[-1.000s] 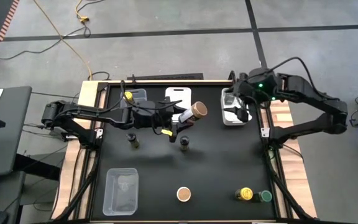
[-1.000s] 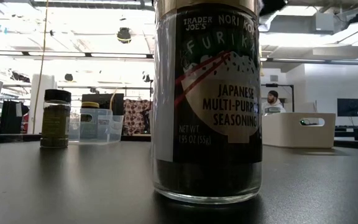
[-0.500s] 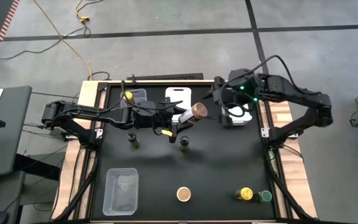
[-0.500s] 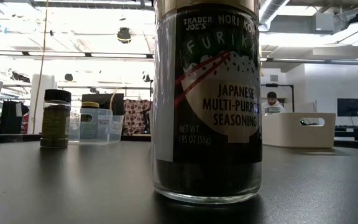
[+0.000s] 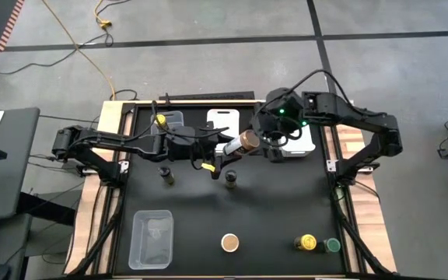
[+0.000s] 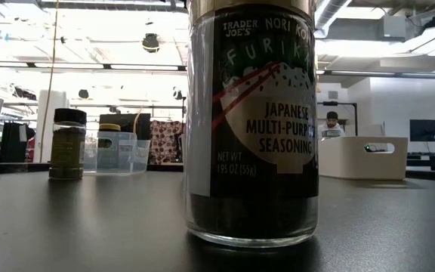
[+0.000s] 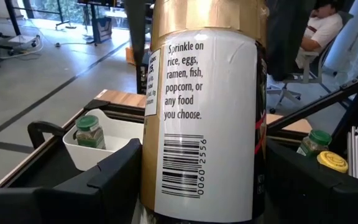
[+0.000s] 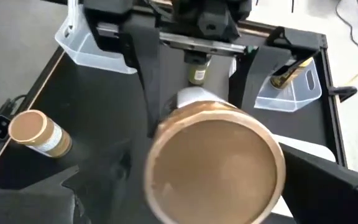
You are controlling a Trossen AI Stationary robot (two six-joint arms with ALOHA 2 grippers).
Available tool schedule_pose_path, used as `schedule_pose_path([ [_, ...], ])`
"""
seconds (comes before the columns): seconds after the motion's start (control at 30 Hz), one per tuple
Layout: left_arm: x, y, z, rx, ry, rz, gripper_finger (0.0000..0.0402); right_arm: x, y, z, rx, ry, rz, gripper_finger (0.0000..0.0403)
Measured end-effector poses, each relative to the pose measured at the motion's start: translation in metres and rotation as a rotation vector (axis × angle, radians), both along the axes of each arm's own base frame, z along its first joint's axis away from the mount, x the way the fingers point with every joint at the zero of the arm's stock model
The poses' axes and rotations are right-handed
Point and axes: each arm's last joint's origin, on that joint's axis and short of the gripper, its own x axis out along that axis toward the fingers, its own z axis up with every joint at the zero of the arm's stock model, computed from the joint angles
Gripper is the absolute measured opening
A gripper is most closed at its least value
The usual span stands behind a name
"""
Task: Sort spices by type
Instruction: Put the top gold spice bottle into the left white bin
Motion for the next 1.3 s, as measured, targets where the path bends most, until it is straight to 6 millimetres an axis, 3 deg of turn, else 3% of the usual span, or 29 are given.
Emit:
schedule_pose_path([
  [0.27,0.0000,-0.0001,-0.0001,0.005,0.001,-0.004,0.0279,-0.0023,0.0002,0.0002,0.001,0.009,0.000,0.0383],
  [0.57,0.0001,-0.0004,-0.0003,0.006,0.001,-0.016,0.0279,-0.0011,0.0006,-0.0006,0.012,0.011,0.009,0.0300],
  [0.97,0.0001,-0.0004,-0.0003,-0.010,-0.001,-0.013,0.0284,-0.0014,0.0007,-0.0010,0.026,0.017,-0.001,0.0305],
  [1.3,0.0000,0.0016,0.0015,-0.061,-0.033,0.071,0.0336,-0.0017,0.0002,-0.0010,0.022,0.020,-0.008,0.0307],
])
